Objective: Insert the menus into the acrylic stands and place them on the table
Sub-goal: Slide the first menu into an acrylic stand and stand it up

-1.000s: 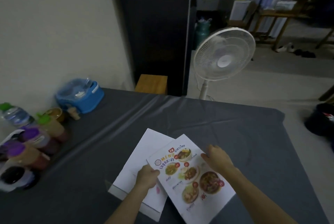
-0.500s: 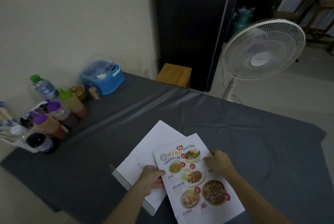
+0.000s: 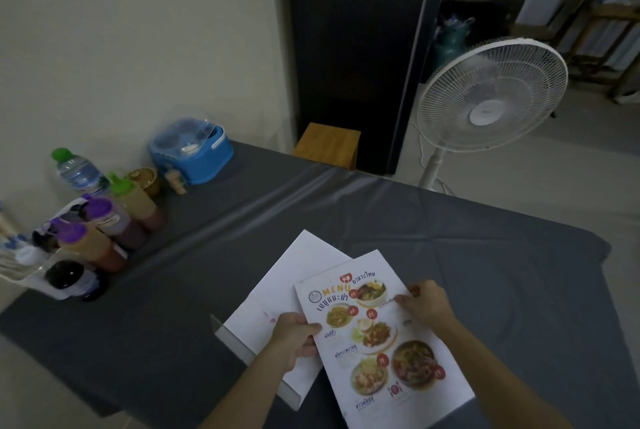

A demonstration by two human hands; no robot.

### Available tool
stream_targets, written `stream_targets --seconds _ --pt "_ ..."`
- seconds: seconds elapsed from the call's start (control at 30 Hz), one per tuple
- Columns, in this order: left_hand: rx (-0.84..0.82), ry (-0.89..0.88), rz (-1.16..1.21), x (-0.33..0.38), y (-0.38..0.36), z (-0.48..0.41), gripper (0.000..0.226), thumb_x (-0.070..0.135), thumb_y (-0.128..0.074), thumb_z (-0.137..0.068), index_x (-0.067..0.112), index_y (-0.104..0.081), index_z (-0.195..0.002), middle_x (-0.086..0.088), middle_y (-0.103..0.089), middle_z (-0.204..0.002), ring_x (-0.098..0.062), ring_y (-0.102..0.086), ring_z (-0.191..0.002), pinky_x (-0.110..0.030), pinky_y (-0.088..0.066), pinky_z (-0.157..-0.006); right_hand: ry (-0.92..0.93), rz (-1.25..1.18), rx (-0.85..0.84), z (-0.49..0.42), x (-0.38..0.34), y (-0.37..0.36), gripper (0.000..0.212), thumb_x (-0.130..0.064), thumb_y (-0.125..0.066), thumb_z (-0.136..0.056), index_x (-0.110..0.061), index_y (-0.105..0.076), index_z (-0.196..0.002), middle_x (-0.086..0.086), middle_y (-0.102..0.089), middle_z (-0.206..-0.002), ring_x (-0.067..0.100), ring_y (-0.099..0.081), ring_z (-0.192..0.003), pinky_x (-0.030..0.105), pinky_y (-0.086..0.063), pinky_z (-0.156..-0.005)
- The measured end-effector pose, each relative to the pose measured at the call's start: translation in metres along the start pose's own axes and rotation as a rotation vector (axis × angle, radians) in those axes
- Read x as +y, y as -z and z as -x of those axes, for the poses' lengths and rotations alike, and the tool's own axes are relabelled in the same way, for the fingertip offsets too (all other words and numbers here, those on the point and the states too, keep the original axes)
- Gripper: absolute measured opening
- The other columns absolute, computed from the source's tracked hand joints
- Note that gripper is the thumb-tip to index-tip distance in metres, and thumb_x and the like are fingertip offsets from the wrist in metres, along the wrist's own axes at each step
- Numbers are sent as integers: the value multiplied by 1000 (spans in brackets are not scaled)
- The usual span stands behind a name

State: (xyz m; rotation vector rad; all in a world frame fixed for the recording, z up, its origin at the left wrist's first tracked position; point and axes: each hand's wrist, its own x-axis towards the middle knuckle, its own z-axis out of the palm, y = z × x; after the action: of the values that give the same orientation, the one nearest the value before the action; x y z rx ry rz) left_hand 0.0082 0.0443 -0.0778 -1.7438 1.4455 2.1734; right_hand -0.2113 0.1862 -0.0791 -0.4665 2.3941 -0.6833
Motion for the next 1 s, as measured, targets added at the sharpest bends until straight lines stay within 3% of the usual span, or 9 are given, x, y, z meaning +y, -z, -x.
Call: stream_targets --seconds 0.13,0.27,0.4,0.57,0.67,0.77,0.87,1.0 --pt "3 -98 -65 24 -11 10 8 -5 -62 -87 2 -60 -83 -17 -74 -91 -24 -72 -70 -30 -58 -48 -7 -57 69 9 1 21 33 -25 -73 -77 5 -66 -88 16 -71 -84 29 -68 -78 41 -56 -73" --pt "-32 -204 -134 53 -29 19 10 -5 -62 -85 1 -55 -90 -18 -72 -103 -24 -71 -74 -31 -59 -52 -28 -103 168 27 2 52 26 -25 -72 -78 0 -62 -80 14 -66 -78 22 -60 -67 31 -48 -58" --pt "-83 -331 -244 85 -53 33 12 -5 -62 -85 2 -53 -91 -18 -71 -106 -29 -73 -82 -33 -60 -53 -28 -208 297 48 11 85 23 -25 -75 -76 -4 -63 -78 7 -66 -77 22 -60 -70 30 -46 -61" --pt "-119 -623 -453 123 -84 59 13 -1 -62 -86 5 -51 -85 -15 -68 -96 -29 -71 -85 -33 -59 -55 -34 -340 457 81 22 116 29 -25 -74 -78 -2 -61 -90 7 -64 -84 23 -62 -77 35 -51 -64" --pt "-143 -804 -589 134 -99 70 17 5 -63 -86 9 -48 -79 -6 -65 -83 -20 -69 -77 -29 -55 -54 -4 -416 560 102 30 125 27 -23 -74 -79 -4 -61 -93 6 -64 -86 19 -60 -76 26 -44 -56" --pt "-110 -941 -639 133 -111 77 25 8 -63 -86 15 -44 -71 4 -59 -73 -11 -59 -68 -20 -43 -53 34 -515 629 116 42 124 21 -21 -74 -79 -9 -60 -90 4 -66 -88 22 -64 -82 34 -53 -69" --pt "-111 -1002 -628 122 -115 73 12 9 -62 -88 4 -52 -83 -1 -63 -81 -10 -60 -71 -18 -46 -55 20 -611 665 123 52 116 19 -18 -74 -79 -8 -61 -89 5 -67 -88 23 -66 -83 41 -58 -75" --pt "-123 -1017 -584 108 -115 60 12 11 -63 -90 1 -58 -93 -8 -68 -89 -20 -65 -81 -25 -54 -63 45 -659 701 128 56 106 12 -12 -71 -82 -8 -60 -83 -1 -65 -80 17 -62 -76 27 -51 -65"
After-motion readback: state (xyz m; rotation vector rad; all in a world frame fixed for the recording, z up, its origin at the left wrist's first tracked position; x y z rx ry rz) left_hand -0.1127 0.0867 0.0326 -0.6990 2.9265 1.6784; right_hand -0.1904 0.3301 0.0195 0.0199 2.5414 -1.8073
